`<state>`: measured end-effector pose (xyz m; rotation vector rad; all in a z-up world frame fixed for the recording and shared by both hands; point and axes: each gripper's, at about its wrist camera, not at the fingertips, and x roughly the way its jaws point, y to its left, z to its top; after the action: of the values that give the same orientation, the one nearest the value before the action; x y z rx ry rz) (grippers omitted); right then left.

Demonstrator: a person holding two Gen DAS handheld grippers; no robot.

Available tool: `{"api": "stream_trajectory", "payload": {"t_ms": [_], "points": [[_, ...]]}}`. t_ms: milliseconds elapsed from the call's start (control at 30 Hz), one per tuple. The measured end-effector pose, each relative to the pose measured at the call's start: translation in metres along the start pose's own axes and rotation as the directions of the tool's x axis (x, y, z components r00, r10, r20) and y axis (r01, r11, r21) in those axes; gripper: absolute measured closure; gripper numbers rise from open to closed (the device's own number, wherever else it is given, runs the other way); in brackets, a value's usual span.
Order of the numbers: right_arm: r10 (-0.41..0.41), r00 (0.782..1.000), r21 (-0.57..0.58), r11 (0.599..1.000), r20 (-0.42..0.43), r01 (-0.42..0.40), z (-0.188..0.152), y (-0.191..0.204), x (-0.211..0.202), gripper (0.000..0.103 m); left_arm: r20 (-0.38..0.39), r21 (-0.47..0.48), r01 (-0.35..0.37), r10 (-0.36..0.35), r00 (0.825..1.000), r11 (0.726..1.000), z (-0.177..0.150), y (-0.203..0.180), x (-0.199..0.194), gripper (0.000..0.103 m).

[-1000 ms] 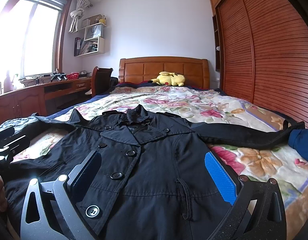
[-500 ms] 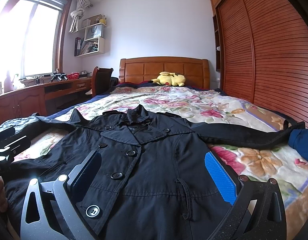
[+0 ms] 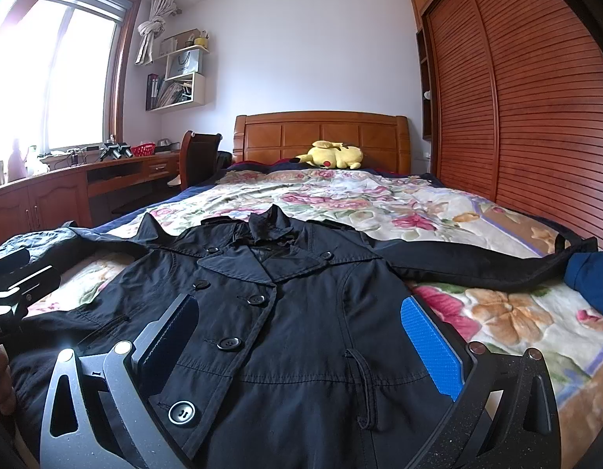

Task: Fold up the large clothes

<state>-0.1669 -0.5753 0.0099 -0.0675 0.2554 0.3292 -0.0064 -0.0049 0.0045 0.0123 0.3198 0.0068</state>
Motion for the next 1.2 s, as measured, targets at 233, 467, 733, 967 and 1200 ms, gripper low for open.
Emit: {"api": "stream_trajectory", "payload": {"t_ms": [233,467,733,967,1200], "points": [[0.0,1.0,0.0,1.0,0.0,0.0,0.0,0.0003,0.0,0.0,0.0,0.0,0.0,0.0,1.0,1.0,0.0,-0.0002,-0.0001,0.0],[0.0,1.0,0.0,1.0,0.001,0.0,-0.0003,0.0007,0.0,0.0,0.001,0.0,0.0,0.0,1.0,1.0,-0.0003,-0.0001,-0.0004,0.0],[0.0,1.0,0.0,1.0,0.0,0.0,-0.0005,0.0008,0.0,0.0,0.001,0.001,0.0,0.0,1.0,1.0,-0.0006,-0.0002,-0.0005,0.0],[0.0,1.0,0.001,1.0,0.0,0.0,-0.0006,0.0007,0.0,0.0,0.001,0.001,0.001,-0.001,1.0,1.0,-0.001,-0.0004,-0.0006,0.0],[0.011,1.0,-0.017,1.0,-0.026,-0.011,0.0011,0.0046,0.0036,0.0,-0.024,0.001,0.03,-0.03,0.999,1.0,0.0016,0.0029,0.0028,0.0]]}}
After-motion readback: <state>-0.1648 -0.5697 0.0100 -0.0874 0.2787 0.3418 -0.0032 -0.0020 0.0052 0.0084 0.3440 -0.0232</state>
